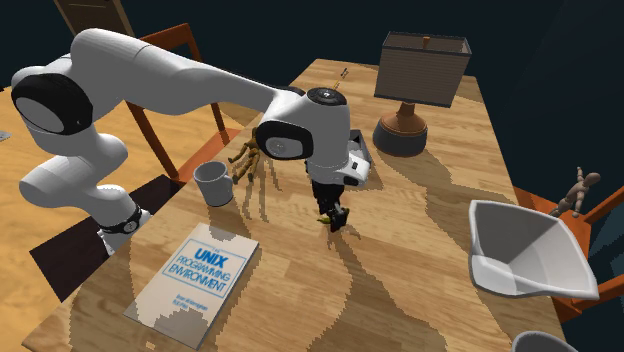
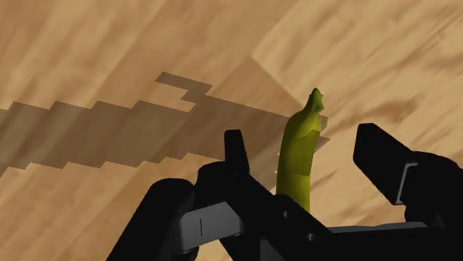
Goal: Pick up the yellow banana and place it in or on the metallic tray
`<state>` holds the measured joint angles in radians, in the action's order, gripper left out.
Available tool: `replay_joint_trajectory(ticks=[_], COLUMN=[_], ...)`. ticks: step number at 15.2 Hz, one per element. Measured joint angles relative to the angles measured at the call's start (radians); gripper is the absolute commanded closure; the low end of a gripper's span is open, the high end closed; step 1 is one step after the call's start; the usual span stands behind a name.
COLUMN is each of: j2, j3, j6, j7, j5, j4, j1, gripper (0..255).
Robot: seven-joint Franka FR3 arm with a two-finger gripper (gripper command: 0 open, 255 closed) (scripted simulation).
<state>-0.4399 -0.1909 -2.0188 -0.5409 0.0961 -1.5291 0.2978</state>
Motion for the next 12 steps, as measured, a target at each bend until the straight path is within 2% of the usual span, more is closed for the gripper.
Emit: replay_joint_trajectory(ticks=[9,12], j2=[0.0,0.005], j3=[0.0,-0.001], j6=[0.0,0.025], j7=[0.0,-0.001], j5=[0.0,-0.001], j4=[0.0,0.02], j1=[0.0,0.001], gripper=[255,255])
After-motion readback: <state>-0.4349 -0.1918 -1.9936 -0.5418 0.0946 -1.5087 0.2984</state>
